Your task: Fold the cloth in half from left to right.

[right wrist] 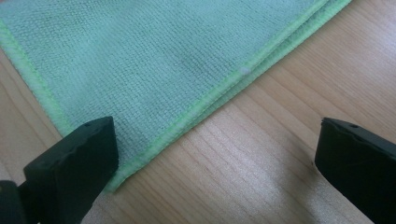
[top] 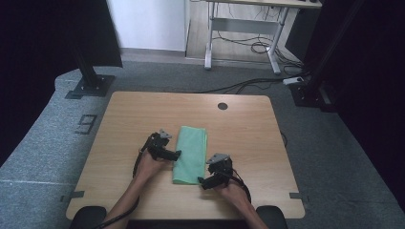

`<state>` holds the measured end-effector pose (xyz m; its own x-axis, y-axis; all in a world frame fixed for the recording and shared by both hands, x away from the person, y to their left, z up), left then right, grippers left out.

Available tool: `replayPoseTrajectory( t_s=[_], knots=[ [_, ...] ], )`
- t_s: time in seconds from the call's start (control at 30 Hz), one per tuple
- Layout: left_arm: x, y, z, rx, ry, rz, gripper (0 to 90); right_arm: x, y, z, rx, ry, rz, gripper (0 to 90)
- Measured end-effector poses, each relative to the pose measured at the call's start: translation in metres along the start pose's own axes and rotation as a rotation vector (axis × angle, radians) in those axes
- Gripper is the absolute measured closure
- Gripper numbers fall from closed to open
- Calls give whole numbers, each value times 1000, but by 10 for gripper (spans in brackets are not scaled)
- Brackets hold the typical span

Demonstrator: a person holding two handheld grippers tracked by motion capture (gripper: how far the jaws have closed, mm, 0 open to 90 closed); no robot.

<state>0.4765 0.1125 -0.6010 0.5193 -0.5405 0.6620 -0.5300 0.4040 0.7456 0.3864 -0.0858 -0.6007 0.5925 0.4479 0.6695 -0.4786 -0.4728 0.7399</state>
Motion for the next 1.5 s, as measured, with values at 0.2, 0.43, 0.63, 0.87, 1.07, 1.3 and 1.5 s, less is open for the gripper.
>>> replayPoseTrajectory(
  t_s=[0.2, 0.43, 0.63, 0.87, 1.07, 1.3, 1.5],
  knots=[
    [-1, 1, 1, 0, 0, 4, 15, 0, 0, 1, 7, -4, -2, 0],
    [-2, 3, 3, 3, 6, 4, 20, -2, 3, 4, 14, -12, -15, 10],
    [-4, 5, 6, 4, 5, 2, 25, -5, 7, 3, 23, -9, -20, 53],
    [1, 12, 9, 1, -30, 11, 38, -2, 10, 2, 23, 24, -10, 56],
    [-4, 33, 15, -41, -53, 25, 18, 0, 21, 17, 30, -17, 14, 26],
    [-34, 65, 14, -44, -84, 25, 5, -9, 38, 56, -43, -66, 42, 0],
    [-60, 77, 8, -28, -85, 6, 0, -22, 43, 80, -94, -116, 31, 0]
  ],
)
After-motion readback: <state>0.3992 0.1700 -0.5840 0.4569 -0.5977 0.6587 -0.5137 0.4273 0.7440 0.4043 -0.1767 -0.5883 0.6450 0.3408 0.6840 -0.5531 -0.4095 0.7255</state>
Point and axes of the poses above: each handheld gripper's, and its own axes: y roughly backward along the jaws, x roughly out of its top, z roughly to its right, the point moved 7 cm from there along -y, roughly forward along the jaws, and after that the axes turned 8 degrees about -y, right-handed, at the moved point
